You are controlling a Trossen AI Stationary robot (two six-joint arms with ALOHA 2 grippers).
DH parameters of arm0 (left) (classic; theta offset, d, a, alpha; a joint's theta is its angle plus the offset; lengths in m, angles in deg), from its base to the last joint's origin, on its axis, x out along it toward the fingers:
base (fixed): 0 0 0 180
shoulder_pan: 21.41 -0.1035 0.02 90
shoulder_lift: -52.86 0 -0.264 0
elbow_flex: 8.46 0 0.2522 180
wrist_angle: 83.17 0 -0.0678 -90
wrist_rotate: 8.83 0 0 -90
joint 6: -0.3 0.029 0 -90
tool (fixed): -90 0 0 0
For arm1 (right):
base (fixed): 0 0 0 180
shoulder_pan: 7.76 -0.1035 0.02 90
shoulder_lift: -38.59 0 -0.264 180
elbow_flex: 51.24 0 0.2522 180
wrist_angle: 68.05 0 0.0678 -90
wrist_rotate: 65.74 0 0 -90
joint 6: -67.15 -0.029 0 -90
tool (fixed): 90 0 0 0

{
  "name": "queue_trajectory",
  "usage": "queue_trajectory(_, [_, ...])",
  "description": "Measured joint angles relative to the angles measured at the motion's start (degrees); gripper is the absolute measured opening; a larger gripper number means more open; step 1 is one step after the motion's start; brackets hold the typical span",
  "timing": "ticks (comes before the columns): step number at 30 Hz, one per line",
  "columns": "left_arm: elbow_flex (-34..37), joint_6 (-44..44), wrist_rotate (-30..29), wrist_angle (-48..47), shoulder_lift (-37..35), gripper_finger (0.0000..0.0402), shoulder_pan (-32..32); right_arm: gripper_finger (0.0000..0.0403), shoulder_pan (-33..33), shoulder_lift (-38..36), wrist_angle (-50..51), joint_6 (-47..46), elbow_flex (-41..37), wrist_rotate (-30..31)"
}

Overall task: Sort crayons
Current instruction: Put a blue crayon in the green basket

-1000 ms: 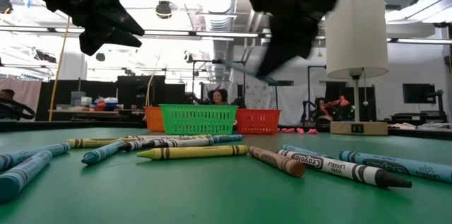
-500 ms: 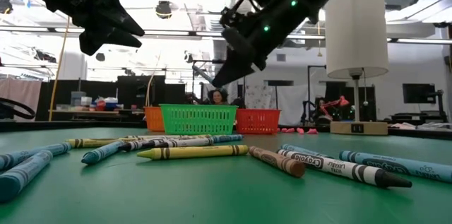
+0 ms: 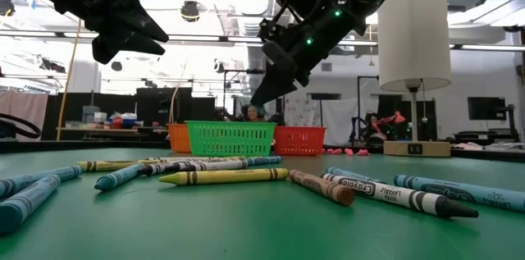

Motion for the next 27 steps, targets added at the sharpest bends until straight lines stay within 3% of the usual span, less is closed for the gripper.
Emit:
queue_trajectory(9, [0.0, 0.0, 0.0, -0.02, 0.0, 0.0131, 0.0, 0.0063, -0.58, -0.65, 0.86, -0.3, 0.0, -2.45])
queue_trajectory(15, [0.0, 0.02, 0.02, -0.22, 0.0, 0.0131, 0.0, 0.0064, -4.49, -2.69, 8.91, -14.34, 0.0, -6.37])
queue_trajectory(18, [0.0, 0.02, 0.0, -0.44, 0.0, 0.0131, 0.0, 0.0064, -7.66, -2.69, 13.66, -17.06, 0.0, -10.08])
queue_trajectory(21, [0.0, 0.47, -0.05, -0.51, 0.0, 0.0131, 0.0, 0.0064, -11.43, -2.2, 15.02, -10.97, 0.0, -10.17])
queue_trajectory(27, [0.0, 0.83, -0.55, -0.5, -0.02, 0.0131, -0.01, 0.0064, -14.65, -1.95, 14.24, 7.3, 0.02, -0.91])
